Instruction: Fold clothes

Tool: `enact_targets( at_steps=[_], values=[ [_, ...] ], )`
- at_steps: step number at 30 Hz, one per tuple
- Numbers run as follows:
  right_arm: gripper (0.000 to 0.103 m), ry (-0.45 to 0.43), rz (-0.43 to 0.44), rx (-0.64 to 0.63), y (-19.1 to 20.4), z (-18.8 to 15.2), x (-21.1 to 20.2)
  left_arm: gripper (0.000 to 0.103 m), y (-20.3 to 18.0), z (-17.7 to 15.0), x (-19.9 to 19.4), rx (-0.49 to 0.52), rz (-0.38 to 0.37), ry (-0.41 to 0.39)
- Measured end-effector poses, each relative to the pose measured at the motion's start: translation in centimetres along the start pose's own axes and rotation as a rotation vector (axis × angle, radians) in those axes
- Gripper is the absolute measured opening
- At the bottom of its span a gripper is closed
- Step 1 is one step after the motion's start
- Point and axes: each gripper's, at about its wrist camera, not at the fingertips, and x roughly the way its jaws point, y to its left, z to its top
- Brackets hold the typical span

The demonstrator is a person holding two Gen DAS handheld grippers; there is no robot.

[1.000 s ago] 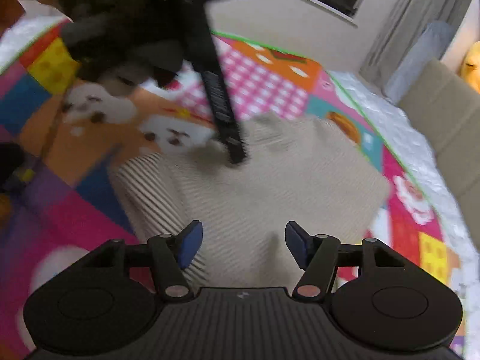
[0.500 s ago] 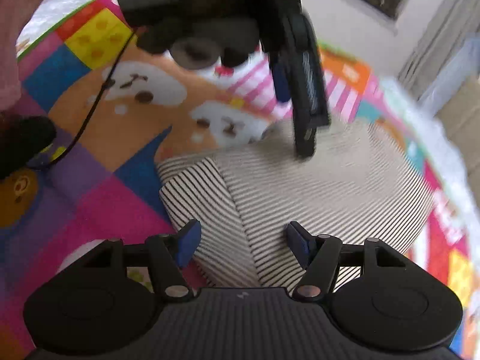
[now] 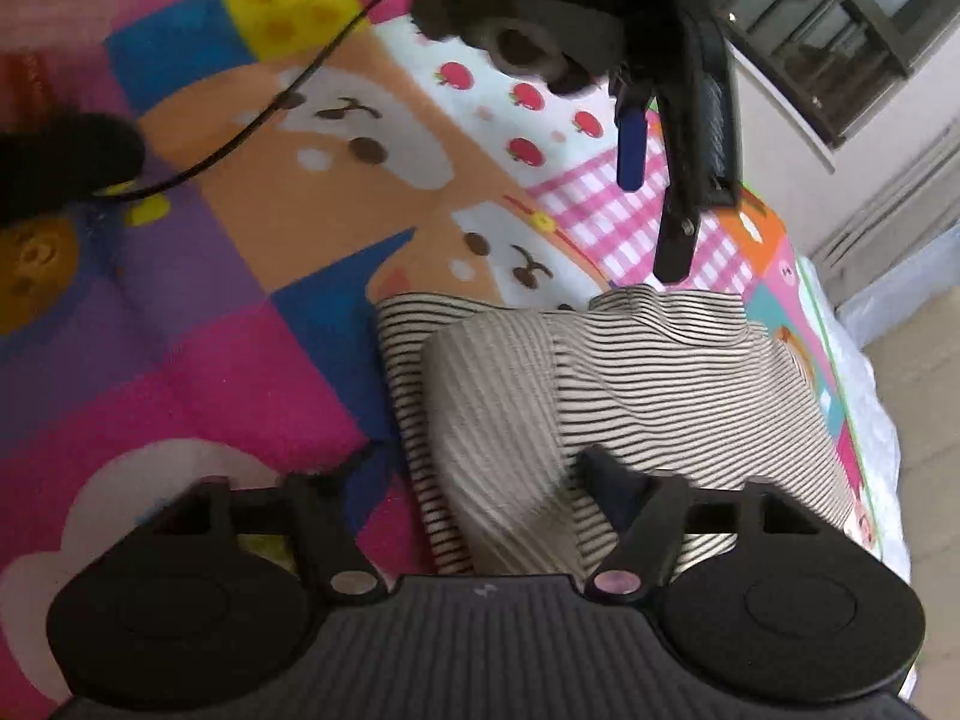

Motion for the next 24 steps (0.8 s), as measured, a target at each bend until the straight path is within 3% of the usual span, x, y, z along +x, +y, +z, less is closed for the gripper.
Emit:
enact_targets(
  at_steps=[5,8,10,14,18,21,23,24],
  values=[
    [0.038,0.034,0.173,0.504,-7.4,0.1,-0.6,0.103,-3.2,-1.4,-2.8,0.352,-0.11,-0.109],
    [0.037,0.046,0.238,0.711,-9.7,-0.8,-0.6,0.103,-5.5,-2.7,-2.8,0.54,-0.155,-0.088],
    [0.037,0.045,0.253,0.767,-9.9,-0.9,-0.6,0.103,-6.8,-3.7,-2.6,0.633,-0.167,-0.087],
    [0.036,0.041,0.231,0.732,-8.9,-0.4,-1.2,0.103,-9.0,-5.8,-2.0,0.793,-0.157,-0.108],
    [0.034,0.043,0.225,0.748,-9.2,-0.5,-1.1,0.103,-10.2,-6.8,-2.2,0.874,-0.21,-0.11],
    [0.034,0.017,0.168,0.626,-8.0,-0.1,-2.0,0.103,-11.0,-7.4,-1.5,0.914,-0.098,-0.164],
    [0.039,-0.007,0.1,0.482,-6.5,0.4,-2.7,0.103,-11.3,-7.3,-0.6,0.92,0.019,-0.209],
    [0.048,-0.021,0.052,0.4,-5.6,0.5,-2.9,0.103,-11.1,-6.6,-0.4,0.883,0.024,-0.205]
  ],
)
